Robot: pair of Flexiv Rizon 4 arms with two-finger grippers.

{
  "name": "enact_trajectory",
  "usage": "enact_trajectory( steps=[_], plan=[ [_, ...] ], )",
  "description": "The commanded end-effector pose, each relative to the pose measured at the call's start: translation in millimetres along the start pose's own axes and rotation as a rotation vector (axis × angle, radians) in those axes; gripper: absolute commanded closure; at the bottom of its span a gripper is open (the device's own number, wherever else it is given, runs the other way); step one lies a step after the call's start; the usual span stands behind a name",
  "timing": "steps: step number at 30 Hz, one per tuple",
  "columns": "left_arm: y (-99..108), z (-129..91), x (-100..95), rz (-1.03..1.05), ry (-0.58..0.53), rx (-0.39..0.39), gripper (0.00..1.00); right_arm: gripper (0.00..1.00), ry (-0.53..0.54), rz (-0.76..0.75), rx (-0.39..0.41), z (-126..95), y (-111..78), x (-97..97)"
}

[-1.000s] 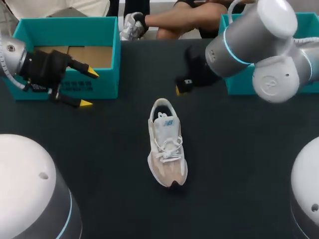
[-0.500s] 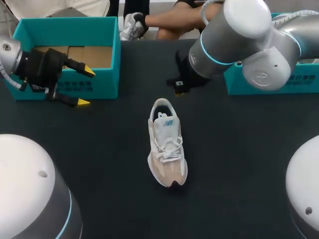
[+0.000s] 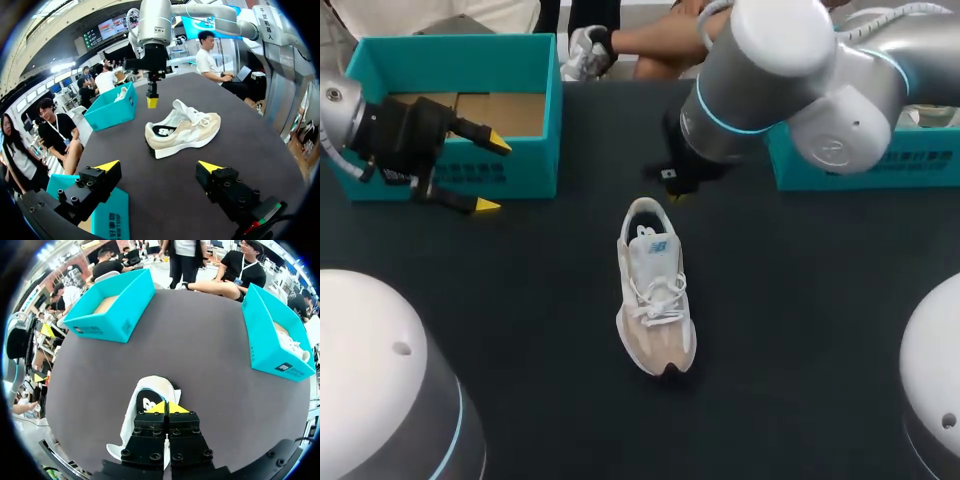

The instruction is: Take the shoe out of the shoebox, open the shoe tongue, remove and reinsert the insole, then place the shoe into the shoebox

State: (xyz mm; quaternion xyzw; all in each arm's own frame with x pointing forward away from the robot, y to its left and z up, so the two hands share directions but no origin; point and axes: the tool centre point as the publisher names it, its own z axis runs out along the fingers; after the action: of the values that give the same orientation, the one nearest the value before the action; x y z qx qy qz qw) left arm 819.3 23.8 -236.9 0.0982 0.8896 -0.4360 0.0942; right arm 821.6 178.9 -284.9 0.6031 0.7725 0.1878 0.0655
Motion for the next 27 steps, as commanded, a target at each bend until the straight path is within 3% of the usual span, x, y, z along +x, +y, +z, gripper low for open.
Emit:
enact_trajectory(
  steps=[1,7,22,27],
  plan=[
    [-1,-1,1.2,0.000,-0.001,-0.003,0.00,1.00,-0.043,-0.008,-0.014,1,-20.0,7.9],
    [-1,-1,1.2,0.000,-0.001,-0.003,0.00,1.00,-0.043,0.009,0.014,1,-34.0,19.2],
    [-1,-1,1.2,0.000,-0.001,-0.003,0.00,1.00,-0.049,0.015,0.002,3,-33.3,20.0],
    [-1,-1,1.2,0.000,-0.001,-0.003,0.00,1.00,-0.059,-0.004,0.055,21,-33.0,34.0]
  ],
)
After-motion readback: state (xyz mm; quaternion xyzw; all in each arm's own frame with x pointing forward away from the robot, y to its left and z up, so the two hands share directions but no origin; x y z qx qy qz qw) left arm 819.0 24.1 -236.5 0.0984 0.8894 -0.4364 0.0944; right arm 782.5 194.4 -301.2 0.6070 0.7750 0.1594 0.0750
